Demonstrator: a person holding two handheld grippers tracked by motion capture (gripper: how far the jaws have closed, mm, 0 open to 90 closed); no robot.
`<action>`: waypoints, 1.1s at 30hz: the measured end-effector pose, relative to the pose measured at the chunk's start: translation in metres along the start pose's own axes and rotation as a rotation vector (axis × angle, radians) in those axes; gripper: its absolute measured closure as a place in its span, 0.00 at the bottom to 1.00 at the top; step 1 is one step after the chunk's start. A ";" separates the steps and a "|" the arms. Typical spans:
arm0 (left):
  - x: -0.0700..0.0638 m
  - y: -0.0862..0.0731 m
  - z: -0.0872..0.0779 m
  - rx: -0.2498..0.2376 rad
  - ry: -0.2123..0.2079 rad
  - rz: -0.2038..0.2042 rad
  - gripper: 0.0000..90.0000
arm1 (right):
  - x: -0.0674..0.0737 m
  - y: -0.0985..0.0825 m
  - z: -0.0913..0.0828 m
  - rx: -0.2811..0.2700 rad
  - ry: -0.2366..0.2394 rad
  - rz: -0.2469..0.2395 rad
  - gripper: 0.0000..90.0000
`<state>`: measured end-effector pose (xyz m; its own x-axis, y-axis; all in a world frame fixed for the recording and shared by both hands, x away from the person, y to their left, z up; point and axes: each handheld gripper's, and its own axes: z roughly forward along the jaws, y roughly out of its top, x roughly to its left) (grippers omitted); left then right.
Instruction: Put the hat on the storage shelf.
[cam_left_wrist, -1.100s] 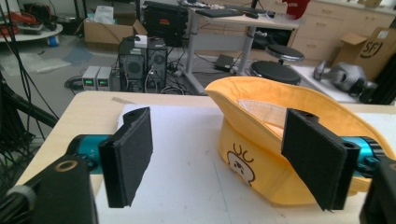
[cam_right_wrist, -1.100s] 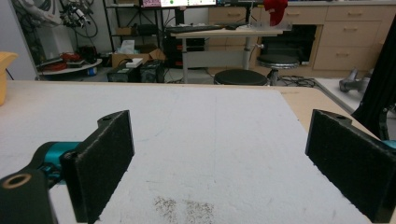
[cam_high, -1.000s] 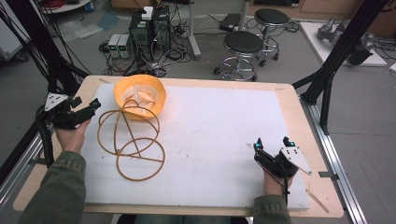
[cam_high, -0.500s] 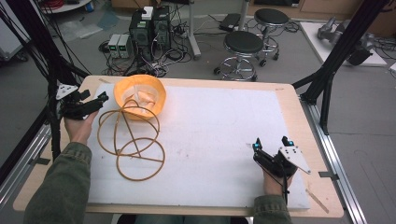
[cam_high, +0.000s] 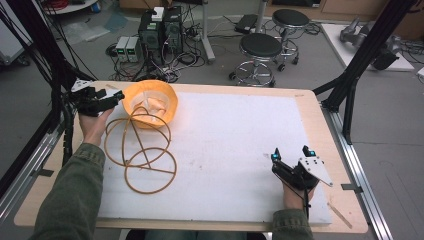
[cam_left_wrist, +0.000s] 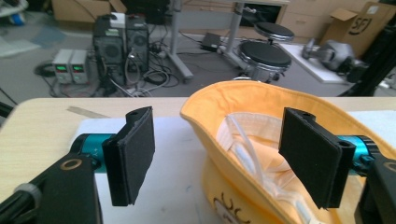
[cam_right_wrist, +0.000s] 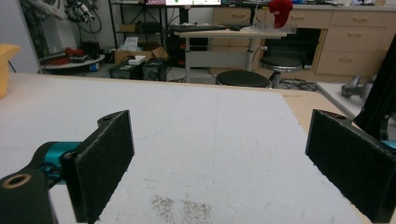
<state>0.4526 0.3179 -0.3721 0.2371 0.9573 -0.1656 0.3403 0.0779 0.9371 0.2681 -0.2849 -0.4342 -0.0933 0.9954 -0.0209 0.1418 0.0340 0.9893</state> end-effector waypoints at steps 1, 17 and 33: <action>0.001 0.000 0.002 0.001 0.004 -0.004 0.31 | 0.000 0.000 0.000 -0.002 0.003 -0.008 0.08; 0.014 -0.007 0.036 0.025 0.075 -0.009 0.31 | -0.002 -0.001 0.000 0.005 0.007 -0.005 0.08; 0.019 0.005 0.070 0.126 0.036 -0.035 0.29 | 0.001 -0.002 0.001 0.017 0.031 -0.005 0.07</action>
<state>0.5222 0.3167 -0.3920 0.1911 0.9642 -0.1840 0.4598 0.0777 0.8846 0.2685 -0.2841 -0.4366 -0.1242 0.9920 -0.0208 0.1579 0.0405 0.9866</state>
